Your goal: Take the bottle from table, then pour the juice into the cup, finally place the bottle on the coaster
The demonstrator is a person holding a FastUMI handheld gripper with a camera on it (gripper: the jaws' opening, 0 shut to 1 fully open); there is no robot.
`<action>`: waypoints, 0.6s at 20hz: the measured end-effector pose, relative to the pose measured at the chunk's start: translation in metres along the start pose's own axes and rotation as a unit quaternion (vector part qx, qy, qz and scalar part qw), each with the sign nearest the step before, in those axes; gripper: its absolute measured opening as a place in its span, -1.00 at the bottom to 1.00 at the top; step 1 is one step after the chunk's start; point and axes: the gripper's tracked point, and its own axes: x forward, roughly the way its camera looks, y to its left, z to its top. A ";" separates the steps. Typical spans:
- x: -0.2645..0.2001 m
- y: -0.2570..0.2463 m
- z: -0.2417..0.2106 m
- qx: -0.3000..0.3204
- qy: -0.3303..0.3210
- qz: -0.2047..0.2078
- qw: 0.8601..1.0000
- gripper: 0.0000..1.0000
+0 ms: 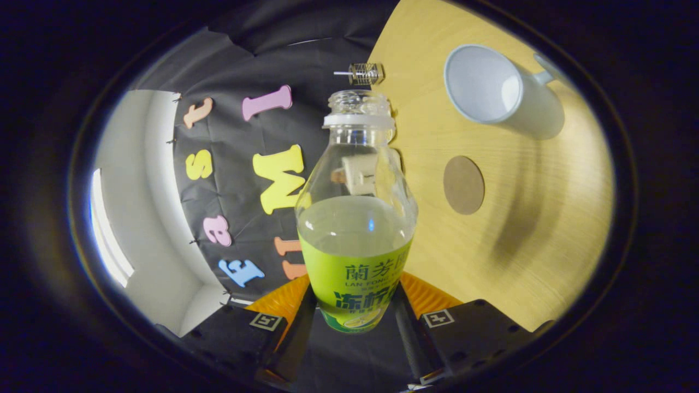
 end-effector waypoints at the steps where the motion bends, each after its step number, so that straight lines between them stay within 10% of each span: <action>1: 0.001 0.001 0.000 0.005 0.000 0.000 1.000 0.56; 12: 0.001 0.018 0.005 0.066 0.001 0.020 0.998 0.57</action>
